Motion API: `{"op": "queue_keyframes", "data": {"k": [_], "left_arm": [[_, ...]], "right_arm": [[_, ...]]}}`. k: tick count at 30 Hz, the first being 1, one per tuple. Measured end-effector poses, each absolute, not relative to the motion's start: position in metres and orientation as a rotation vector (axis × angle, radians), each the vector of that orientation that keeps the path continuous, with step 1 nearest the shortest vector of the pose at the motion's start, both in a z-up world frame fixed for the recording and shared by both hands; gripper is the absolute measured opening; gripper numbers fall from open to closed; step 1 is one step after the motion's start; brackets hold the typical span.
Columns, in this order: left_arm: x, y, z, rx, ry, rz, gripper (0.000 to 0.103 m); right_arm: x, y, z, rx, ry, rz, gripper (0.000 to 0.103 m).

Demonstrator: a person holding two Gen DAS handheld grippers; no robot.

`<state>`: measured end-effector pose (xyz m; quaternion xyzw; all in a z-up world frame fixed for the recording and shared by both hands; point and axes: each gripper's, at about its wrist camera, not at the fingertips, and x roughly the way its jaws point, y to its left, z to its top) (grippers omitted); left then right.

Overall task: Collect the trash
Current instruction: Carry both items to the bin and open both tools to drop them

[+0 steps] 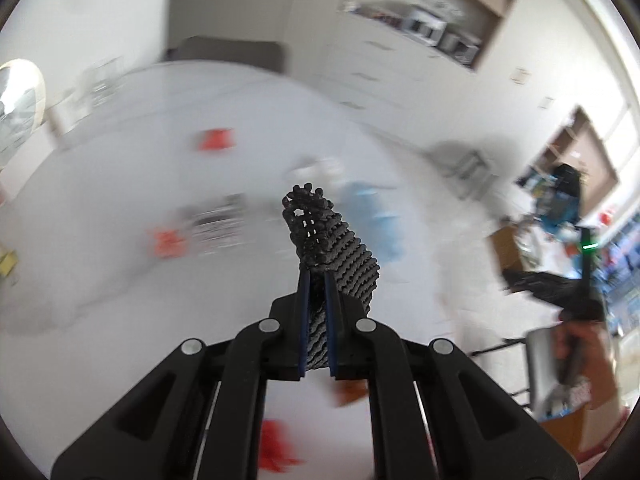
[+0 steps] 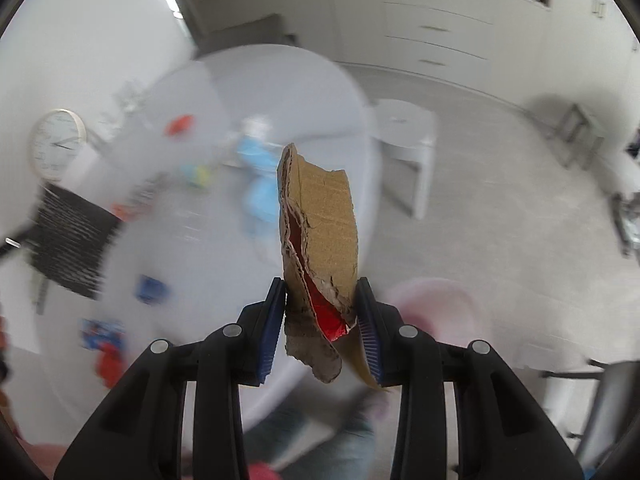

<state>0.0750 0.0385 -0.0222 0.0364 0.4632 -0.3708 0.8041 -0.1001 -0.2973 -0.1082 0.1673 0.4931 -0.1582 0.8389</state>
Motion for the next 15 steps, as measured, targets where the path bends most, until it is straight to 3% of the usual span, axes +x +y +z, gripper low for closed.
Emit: {"op": "queue_keyframes", "data": {"k": [6, 15], "left_arm": [[0.014, -0.088, -0.037, 0.078, 1.091, -0.970, 0.007], [-0.053, -0.248, -0.141, 0.281, 1.302, -0.969, 0.007]], "right_arm": [[-0.151, -0.363, -0.173, 0.420, 1.160, -0.375, 0.037], [-0.184, -0.413, -0.206, 0.421, 1.218, -0.319, 0.037]]}}
